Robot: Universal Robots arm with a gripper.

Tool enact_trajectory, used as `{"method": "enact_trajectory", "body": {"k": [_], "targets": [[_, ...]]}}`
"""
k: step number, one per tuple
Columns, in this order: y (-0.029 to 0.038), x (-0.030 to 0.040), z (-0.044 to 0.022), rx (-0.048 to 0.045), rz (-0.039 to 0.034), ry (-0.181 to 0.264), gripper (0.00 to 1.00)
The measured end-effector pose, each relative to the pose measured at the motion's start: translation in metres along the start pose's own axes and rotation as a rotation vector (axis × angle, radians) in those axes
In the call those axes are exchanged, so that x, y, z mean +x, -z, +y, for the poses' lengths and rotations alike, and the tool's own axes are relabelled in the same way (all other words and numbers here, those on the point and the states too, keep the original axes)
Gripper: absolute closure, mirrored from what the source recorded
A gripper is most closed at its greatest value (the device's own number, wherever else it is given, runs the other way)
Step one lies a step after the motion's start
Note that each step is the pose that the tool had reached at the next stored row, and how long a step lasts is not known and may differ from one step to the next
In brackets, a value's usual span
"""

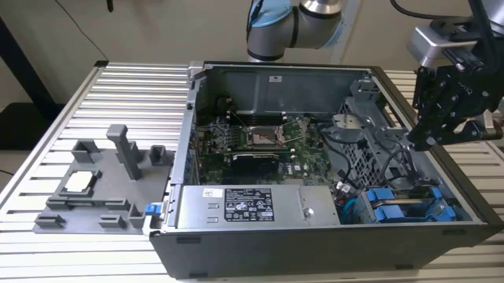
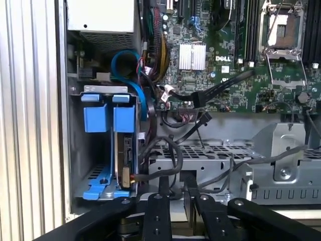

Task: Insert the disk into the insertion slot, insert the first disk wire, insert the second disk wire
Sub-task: 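Insert the first disk wire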

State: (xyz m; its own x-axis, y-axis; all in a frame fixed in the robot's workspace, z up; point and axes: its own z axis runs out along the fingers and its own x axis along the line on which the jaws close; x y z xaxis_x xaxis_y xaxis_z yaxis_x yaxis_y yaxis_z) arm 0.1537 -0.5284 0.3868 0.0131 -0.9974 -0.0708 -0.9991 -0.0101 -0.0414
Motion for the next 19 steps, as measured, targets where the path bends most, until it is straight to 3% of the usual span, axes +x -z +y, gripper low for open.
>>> {"method": "enact_trajectory", "body": {"k": [3,7,12,19], "targets": [[-0.0006,-0.0057,0.0033,-0.0109,-0.0001,-0.001,0.73],[-0.0008,-0.013,0.012,-0.011,-0.0002,-0.001,0.73],[-0.0007,-0.0168,0.0266,-0.0109,0.0012,-0.002,0.73],[-0.0023,-0.0224,0.0535,-0.009,0.0208,-0.001,0.73]]}}
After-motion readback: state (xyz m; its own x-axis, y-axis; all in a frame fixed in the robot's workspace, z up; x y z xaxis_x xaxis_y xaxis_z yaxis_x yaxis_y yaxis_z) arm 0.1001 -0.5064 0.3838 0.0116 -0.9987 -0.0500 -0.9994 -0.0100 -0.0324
